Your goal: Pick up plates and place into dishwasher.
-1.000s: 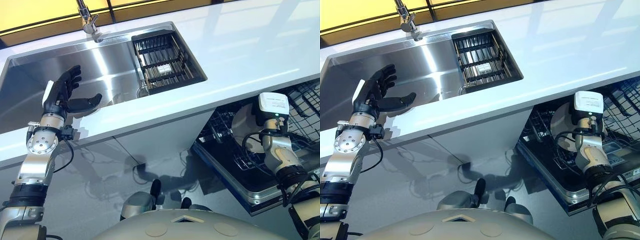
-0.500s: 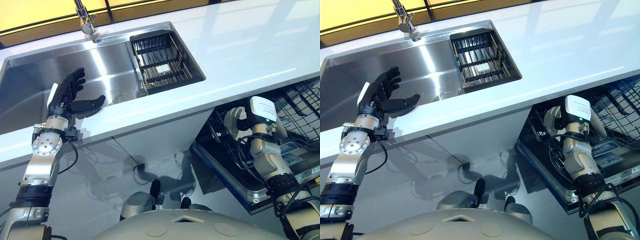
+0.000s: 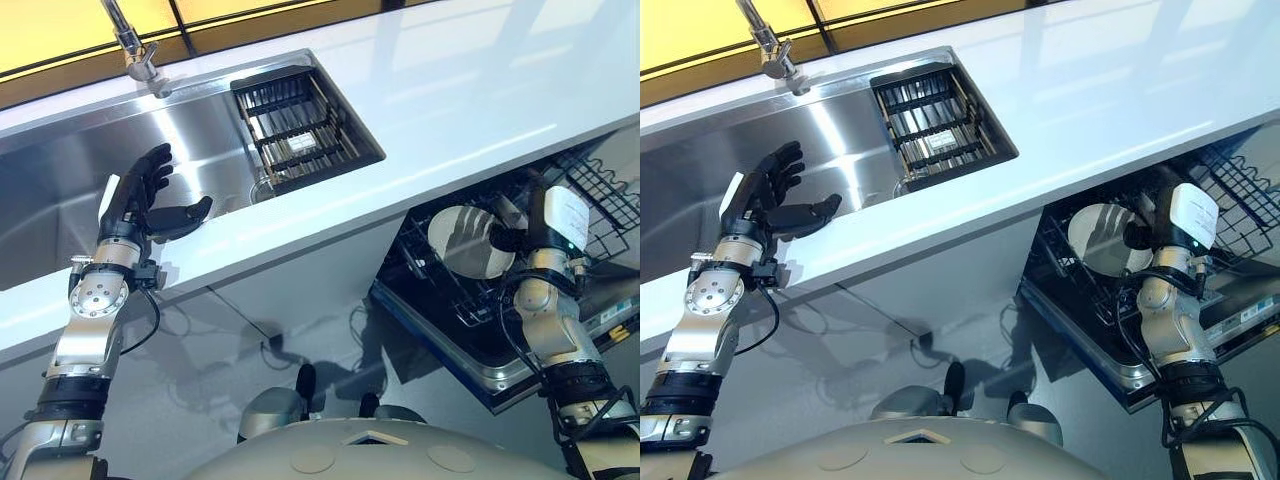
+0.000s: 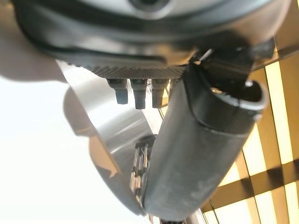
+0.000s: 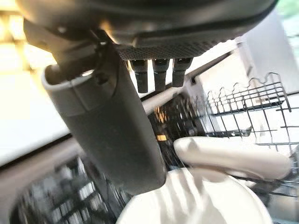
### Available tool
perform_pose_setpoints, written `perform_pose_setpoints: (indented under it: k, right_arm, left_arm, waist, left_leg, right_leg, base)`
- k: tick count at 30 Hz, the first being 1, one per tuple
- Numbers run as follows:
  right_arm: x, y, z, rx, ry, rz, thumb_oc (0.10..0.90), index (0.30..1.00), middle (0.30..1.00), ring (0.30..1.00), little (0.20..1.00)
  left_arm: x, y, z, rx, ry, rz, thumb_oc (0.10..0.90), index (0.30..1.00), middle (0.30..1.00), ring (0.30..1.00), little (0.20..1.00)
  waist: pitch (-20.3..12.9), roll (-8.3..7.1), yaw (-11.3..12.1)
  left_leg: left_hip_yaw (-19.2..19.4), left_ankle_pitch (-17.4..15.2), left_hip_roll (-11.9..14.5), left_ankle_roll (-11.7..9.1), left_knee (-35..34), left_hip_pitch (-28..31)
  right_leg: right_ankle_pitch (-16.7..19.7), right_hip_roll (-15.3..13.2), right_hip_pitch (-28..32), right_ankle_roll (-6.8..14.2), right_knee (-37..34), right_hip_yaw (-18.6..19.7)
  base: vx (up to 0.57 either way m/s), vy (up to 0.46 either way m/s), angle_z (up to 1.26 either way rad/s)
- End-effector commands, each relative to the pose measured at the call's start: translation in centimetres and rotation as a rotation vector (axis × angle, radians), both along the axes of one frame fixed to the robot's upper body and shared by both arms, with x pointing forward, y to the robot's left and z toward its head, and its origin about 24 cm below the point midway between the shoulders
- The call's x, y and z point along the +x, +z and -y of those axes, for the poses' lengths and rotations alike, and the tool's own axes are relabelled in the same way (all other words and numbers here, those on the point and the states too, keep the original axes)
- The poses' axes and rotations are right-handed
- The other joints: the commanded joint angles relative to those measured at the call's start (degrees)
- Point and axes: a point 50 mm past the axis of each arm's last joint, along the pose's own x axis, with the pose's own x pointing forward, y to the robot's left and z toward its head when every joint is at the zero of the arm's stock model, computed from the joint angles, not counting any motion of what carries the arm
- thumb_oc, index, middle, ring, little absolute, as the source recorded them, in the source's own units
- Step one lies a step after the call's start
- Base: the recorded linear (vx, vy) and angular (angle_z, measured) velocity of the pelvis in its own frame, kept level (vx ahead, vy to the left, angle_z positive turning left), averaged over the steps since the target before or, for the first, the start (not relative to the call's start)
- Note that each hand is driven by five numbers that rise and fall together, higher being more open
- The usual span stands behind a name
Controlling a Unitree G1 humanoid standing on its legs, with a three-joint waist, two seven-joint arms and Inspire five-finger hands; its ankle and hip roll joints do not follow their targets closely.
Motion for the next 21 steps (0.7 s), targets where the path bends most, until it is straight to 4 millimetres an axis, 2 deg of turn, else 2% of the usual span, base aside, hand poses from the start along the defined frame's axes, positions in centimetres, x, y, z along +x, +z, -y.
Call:
perform_pose_setpoints:
  k: [1,3,9,21]
  right_arm:
    - [0.5,6.2,-0.1,0.027,0.049,0.392,0.800,0.900,0.900,0.900,0.900]
    - [0.1,6.0,0.2,0.195,0.046,0.462,0.800,0.900,0.900,0.900,0.900]
    - [-0.9,3.1,1.0,0.630,-0.016,0.523,0.800,0.900,0.900,0.900,0.900]
    - [-2.8,-4.0,0.7,1.195,-0.169,0.635,0.800,0.900,0.900,0.900,0.900]
  left_arm:
    - [0.5,4.0,0.3,0.047,-0.024,0.234,0.800,0.900,0.900,0.900,0.900]
    - [0.5,4.0,0.1,0.048,-0.015,0.240,0.800,0.900,0.900,0.900,0.900]
    - [0.5,4.2,-0.6,0.063,0.008,0.267,0.800,0.900,0.900,0.900,0.900]
    - [0.5,5.0,-1.3,0.080,0.031,0.298,0.800,0.900,0.900,0.900,0.900]
  waist:
    - [-6.2,0.29,-0.8]
    - [-6.3,0.23,-1.4]
    - [-6.6,0.08,-2.8]
    - [-6.1,1.04,-3.5]
  left_leg:
    - [6.1,-7.4,1.2,-1.1,0.4,4.0]
    - [6.9,-7.6,1.3,-1.2,0.4,4.1]
    - [8.4,-7.8,1.6,-1.4,0.4,4.0]
    - [9.5,-8.2,1.9,-1.2,0.4,4.6]
  right_leg:
    - [1.1,1.0,-3.2,3.3,1.8,0.9]
    - [1.1,1.1,-3.3,3.4,1.8,1.3]
    - [1.0,1.2,-3.8,3.4,2.2,1.9]
    - [0.1,1.3,-4.0,2.7,3.4,1.4]
  base:
    - [-0.06,-0.001,-0.20]
    - [-0.07,-0.005,-0.18]
    - [-0.05,-0.010,-0.14]
    - [0.01,-0.029,-0.06]
